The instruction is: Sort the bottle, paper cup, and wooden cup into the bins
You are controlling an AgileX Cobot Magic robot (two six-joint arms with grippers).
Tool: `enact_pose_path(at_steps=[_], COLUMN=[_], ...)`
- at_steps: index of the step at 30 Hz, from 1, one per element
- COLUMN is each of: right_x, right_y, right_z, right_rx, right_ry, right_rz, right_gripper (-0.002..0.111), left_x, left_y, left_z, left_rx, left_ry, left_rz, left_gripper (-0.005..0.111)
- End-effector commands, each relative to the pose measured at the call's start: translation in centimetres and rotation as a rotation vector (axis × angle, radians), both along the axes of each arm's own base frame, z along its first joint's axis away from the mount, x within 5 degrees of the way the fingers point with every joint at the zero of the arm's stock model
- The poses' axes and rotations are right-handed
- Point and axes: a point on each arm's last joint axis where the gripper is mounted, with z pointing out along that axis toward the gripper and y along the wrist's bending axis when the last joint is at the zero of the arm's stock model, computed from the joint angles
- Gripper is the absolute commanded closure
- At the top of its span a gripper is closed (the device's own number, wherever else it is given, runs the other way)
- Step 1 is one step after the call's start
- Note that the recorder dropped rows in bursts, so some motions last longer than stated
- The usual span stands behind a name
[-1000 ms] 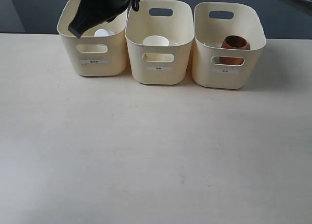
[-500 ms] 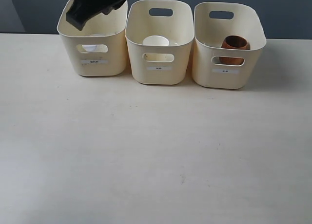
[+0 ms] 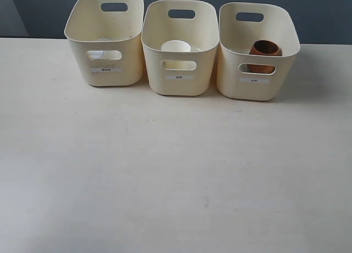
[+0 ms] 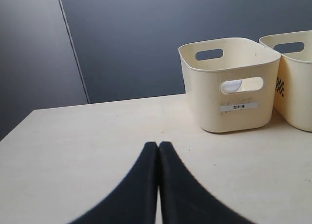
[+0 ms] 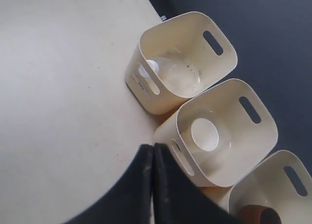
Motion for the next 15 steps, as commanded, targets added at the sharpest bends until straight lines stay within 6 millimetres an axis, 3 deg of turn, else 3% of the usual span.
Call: enact_pose_path(at_steps=[1, 8, 15], right_x=[-1.6, -3.7, -5.3], right_y=[-2.5, -7.4, -10.8], right_z=[0.2, -2.6, -8.0], right_rx=[-0.013, -0.041, -0.013], right_ry=[-0.018, -0.019, -0.071], right_rz=[-0.048, -0.168, -0.193], right_gripper=[0.109, 0.109, 0.109], left_x=[0.0, 0.0, 0.0], left_y=[0.0, 0.0, 0.0], left_z=[0.0, 0.0, 0.0], left_rx=[0.003, 0.003, 0.003], left_ry=[-0.012, -0.012, -0.012], left_rz=[0.001, 0.001, 0.001], left_gripper=[0.107, 0.107, 0.107])
